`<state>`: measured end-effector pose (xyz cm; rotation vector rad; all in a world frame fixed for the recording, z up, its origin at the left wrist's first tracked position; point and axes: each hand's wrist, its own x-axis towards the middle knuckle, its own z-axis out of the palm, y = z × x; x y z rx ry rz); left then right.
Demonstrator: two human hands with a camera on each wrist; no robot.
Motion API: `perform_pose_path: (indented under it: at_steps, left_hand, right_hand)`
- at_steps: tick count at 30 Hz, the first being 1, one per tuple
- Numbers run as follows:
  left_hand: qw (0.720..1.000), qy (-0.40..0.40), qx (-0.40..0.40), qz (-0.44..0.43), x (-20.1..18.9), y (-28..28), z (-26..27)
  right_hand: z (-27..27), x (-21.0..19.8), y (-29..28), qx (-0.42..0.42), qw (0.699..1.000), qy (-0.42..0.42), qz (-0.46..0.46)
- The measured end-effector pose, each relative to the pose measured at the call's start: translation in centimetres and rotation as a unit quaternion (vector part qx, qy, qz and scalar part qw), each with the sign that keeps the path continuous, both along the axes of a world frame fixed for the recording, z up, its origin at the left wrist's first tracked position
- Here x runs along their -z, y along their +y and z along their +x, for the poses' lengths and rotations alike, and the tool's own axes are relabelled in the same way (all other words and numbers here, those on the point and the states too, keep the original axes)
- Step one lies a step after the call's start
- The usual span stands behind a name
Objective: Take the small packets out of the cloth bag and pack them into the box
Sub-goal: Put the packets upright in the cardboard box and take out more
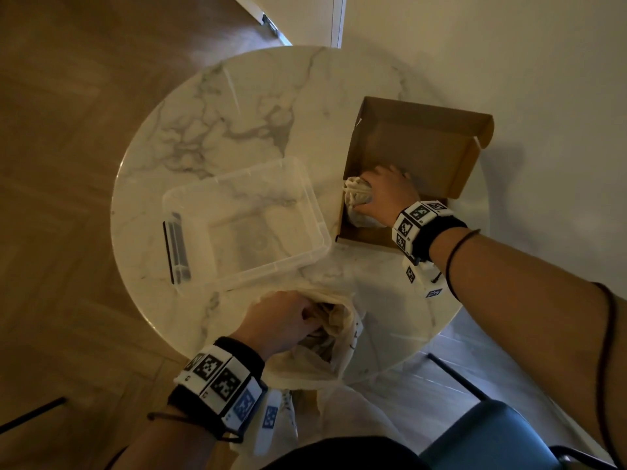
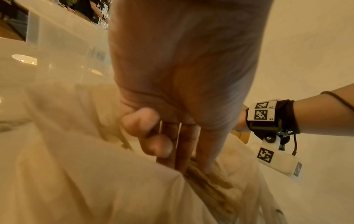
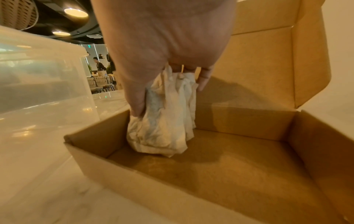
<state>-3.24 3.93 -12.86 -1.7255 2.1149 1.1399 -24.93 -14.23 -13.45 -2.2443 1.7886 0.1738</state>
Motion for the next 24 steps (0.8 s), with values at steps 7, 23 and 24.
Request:
perform_pose_path:
  at_steps: [7, 23, 24]
  left_hand:
    - [1.0, 0.003, 0.0, -0.019, -0.1, 0.1, 0.1]
    - [0.999, 0.017, 0.022, -0.045, -2.6, 1.4, 0.7]
    - [0.999, 0.02, 0.024, -0.044, -2.7, 1.6, 0.9]
  right_hand:
    - [-1.0, -0.1, 1.4, 0.036, 0.997, -0.052, -0.033]
    - [-3.1, -0.9, 7.7, 0.116, 0.98, -0.102, -0.124]
    - [-2.7, -1.1, 8.0, 0.104, 0.981, -0.11, -0.119]
